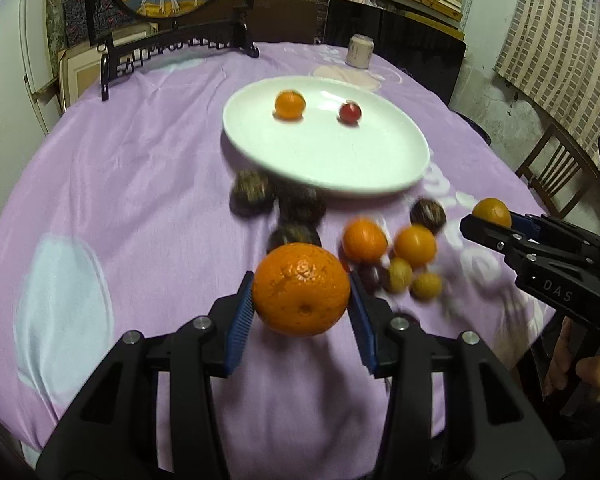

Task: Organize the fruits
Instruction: 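Grasp a large orange with the left tool while the right tool grasps an orange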

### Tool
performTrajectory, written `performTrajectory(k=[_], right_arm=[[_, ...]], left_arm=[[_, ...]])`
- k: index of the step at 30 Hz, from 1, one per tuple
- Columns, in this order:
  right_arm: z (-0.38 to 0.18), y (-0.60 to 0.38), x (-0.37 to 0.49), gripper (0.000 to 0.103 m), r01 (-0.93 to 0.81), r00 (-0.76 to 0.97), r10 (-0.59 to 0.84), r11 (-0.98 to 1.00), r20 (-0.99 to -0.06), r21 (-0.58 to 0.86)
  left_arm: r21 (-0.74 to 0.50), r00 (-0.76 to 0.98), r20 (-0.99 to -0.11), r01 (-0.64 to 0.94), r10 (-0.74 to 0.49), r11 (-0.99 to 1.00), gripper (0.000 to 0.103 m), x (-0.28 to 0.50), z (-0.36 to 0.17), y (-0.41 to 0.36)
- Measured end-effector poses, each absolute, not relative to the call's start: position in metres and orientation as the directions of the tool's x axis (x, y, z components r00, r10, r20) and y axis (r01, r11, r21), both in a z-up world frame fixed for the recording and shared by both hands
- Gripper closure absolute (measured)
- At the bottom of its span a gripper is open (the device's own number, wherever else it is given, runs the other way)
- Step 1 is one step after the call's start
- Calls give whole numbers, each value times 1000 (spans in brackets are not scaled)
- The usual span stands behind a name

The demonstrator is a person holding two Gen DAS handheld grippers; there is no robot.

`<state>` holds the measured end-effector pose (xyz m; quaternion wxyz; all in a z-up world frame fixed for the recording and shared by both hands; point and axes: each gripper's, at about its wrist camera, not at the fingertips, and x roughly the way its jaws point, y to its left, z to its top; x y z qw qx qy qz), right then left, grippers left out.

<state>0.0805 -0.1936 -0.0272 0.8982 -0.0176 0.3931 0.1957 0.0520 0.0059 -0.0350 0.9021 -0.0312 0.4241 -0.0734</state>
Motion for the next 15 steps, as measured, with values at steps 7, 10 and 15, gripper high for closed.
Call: performTrajectory(k=[7, 10, 15], right_arm=[[0, -164, 160, 65, -396, 630, 342, 914, -697, 91], [-12, -153, 209, 65, -364, 626, 277, 930, -729, 41], [-48, -158, 260, 65, -306, 567, 228, 950, -792, 54]], left_arm=[[-120, 644, -750, 97, -154, 988, 57, 162, 0, 12], [-122, 594, -791, 76, -143, 990, 57, 225, -9, 7], [-121, 538, -836, 15, -110, 993, 57, 276, -37, 4]])
